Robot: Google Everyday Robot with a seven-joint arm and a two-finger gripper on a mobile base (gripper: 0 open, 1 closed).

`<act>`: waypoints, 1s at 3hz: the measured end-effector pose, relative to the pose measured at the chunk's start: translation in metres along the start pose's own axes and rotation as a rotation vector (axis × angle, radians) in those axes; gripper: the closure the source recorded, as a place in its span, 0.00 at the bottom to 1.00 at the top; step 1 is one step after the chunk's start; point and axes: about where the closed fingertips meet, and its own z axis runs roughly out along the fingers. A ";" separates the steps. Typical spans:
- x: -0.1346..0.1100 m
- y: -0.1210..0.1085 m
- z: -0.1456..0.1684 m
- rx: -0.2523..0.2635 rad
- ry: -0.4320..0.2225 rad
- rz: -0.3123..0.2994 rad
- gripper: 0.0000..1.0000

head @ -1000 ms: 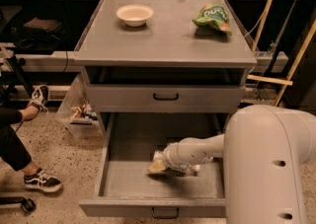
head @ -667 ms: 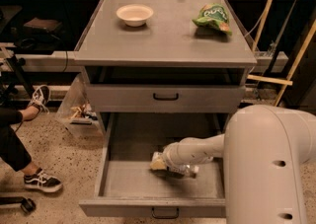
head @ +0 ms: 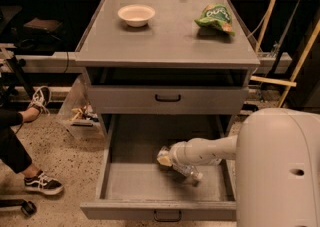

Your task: Pick blue plastic bottle from middle drawer and place on counter

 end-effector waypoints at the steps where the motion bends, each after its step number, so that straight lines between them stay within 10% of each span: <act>1: -0.023 -0.028 -0.040 0.122 -0.021 0.025 1.00; 3: -0.070 -0.070 -0.167 0.441 0.014 -0.113 1.00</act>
Offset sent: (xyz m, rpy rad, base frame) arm -0.0106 -0.0975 0.3025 -0.3138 -0.4674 -0.2207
